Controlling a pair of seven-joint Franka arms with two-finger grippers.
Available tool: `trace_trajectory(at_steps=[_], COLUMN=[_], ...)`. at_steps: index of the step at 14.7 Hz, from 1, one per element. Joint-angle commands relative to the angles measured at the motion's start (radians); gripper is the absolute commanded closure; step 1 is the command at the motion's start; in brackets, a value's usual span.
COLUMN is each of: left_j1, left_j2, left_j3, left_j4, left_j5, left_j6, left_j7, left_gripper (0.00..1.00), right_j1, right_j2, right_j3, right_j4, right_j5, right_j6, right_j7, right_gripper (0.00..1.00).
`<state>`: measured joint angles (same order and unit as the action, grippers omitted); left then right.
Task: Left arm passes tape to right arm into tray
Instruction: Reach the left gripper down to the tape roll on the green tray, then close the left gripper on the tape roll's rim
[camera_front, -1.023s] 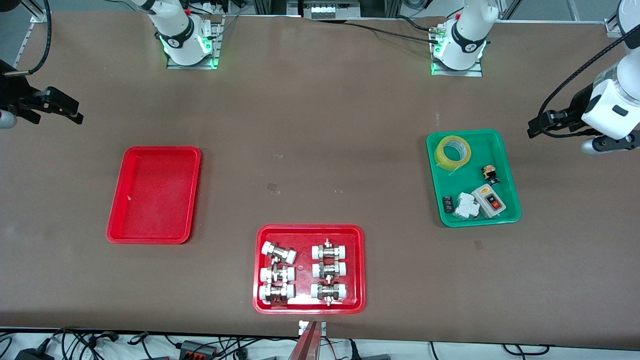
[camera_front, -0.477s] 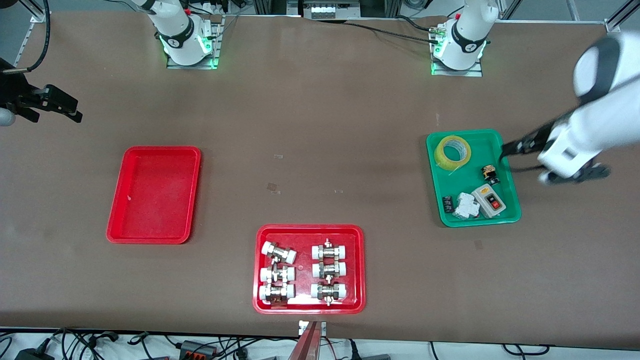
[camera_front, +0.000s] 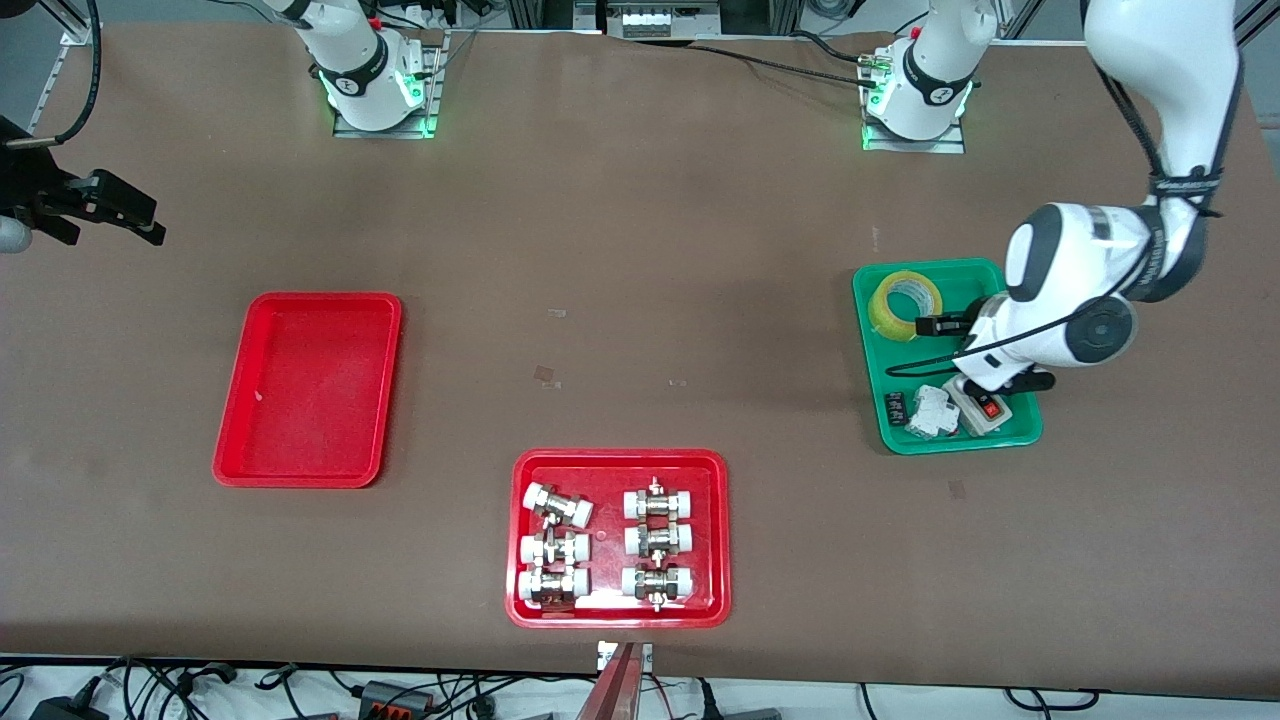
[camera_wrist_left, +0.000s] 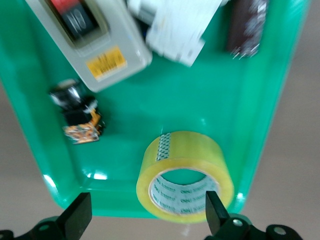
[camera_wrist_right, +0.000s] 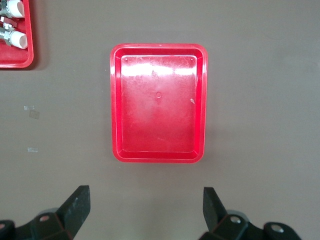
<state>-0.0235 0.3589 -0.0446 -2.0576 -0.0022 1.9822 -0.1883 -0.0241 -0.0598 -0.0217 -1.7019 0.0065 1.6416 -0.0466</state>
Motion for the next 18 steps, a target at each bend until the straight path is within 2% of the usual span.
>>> trace_trajectory(at_steps=[1,4,8,9,10,11,13,14,18], left_j1=[0.008,0.011,0.014,0.014,0.014,0.014,0.025,0.028,0.028], left_j2=[-0.014,0.058,0.063,0.063,0.06,0.06,0.058,0.058,0.058], left_j3=[-0.003,-0.003,-0.003,-0.003,-0.003,-0.003,-0.004,-0.004,-0.004], left_j4=[-0.053,-0.064,-0.062,-0.062,-0.059,-0.059,-0.058,-0.058,-0.046], left_j5=[-0.012,-0.012,-0.012,-0.012,-0.012,-0.012,-0.012,-0.013,-0.018], left_j6=[0.035,0.032,0.038,0.043,0.043,0.044,0.05,0.05,0.041], left_j7=[0.016,0.016,0.016,0.016,0.015,0.018,0.018,0.017,0.006], left_gripper=[0.0,0.0,0.01,0.18,0.67,0.7,0.91,0.97,0.99], right_j1=[-0.002,-0.008,-0.011,-0.011,-0.01,-0.011,-0.014,-0.019,-0.031], right_j2=[0.001,0.002,-0.002,0.0,0.003,0.006,0.012,0.011,0.012], right_j3=[0.009,0.008,0.0,0.0,0.0,0.0,0.0,-0.001,0.0], right_j4=[0.004,0.008,0.01,0.01,0.008,0.004,0.002,0.001,-0.013], right_j5=[0.0,0.0,-0.002,0.0,0.0,0.0,-0.003,-0.003,-0.003], right_j6=[-0.008,-0.016,-0.065,-0.072,-0.072,-0.065,-0.033,-0.017,0.032], right_j7=[-0.01,-0.012,-0.01,-0.004,0.001,0.002,0.004,0.001,-0.009], right_gripper=[0.0,0.0,0.0,0.0,0.0,0.0,0.0,0.0,0.0])
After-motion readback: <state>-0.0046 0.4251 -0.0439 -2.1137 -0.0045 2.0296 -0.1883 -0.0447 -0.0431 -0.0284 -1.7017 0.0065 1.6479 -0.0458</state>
